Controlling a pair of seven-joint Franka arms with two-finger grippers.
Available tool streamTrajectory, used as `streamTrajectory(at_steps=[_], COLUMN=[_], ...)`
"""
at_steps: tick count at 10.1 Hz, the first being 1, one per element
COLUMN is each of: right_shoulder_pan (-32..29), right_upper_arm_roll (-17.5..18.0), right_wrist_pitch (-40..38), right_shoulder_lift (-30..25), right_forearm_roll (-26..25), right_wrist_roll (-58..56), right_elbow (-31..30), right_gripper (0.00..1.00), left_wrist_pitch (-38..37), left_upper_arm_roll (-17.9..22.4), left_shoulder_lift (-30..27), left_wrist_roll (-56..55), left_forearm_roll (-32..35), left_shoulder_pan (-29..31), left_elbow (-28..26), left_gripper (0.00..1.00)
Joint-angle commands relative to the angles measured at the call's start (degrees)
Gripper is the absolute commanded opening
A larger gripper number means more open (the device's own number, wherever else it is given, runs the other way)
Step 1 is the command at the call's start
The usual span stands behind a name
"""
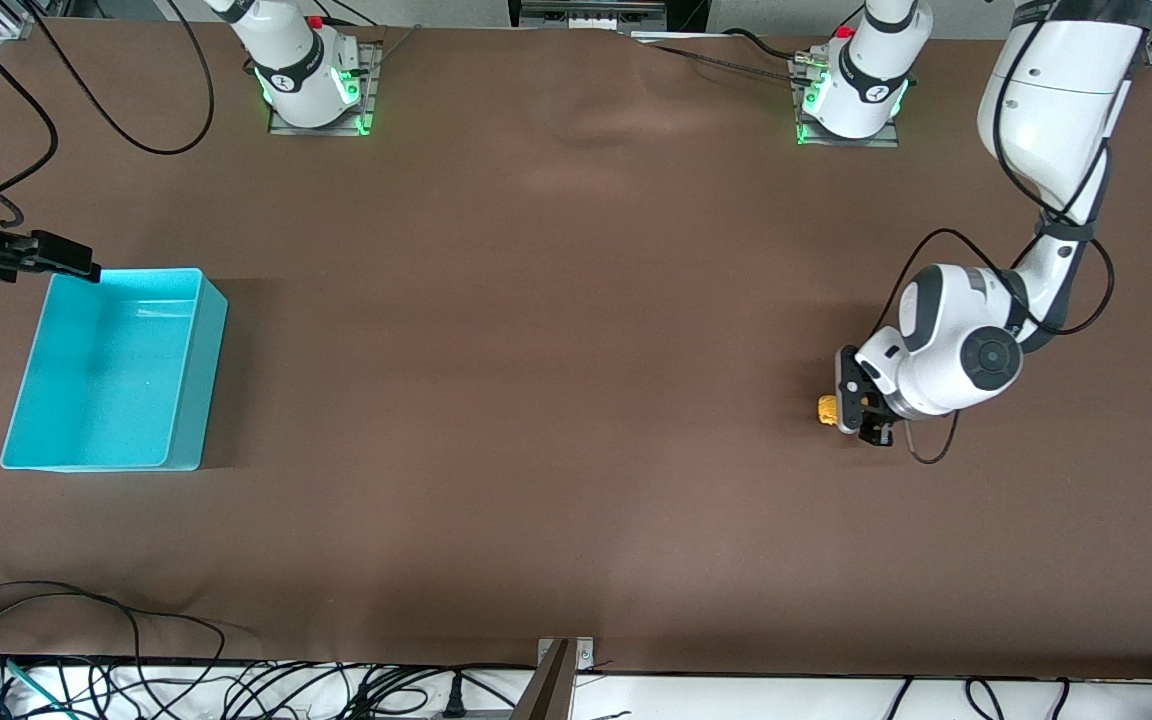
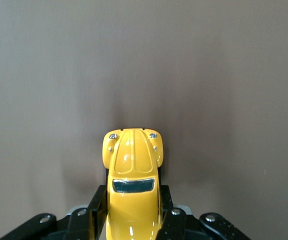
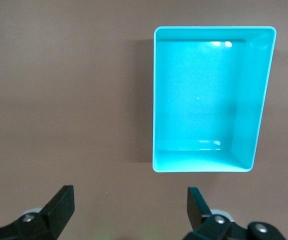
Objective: Wind up and store yellow beetle car
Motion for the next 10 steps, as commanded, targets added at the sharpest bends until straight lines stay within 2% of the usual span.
streamTrajectory(at_steps=[1, 7, 10], right_shoulder_pan=[-0.14, -0.05, -0.14], right_upper_arm_roll=[0.09, 0.09, 0.01], right_wrist_pitch=[-1.1, -0.85, -1.1], right_shoulder_lift=[0.33, 0.33, 0.33], right_forearm_roll=[-0.36, -0.44, -0.44], right_wrist_roll=[-0.47, -0.47, -0.47], right_elbow=[0.68, 0.77, 0.77], right_gripper=[1.0, 1.0, 1.0], left_wrist_pitch=[0.12, 0.21, 0.21], left_upper_arm_roll=[-0.44, -0.35, -0.27], left_shoulder_lift=[3.97, 6.52, 6.88], left_wrist_roll=[4.46, 16.42, 18.54], left_forearm_roll=[1.16, 1.16, 1.16], left_shoulder_pan=[5.24, 13.33, 13.7], left_elbow=[1.91, 4.98, 6.83], left_gripper=[0.0, 0.0, 0.0])
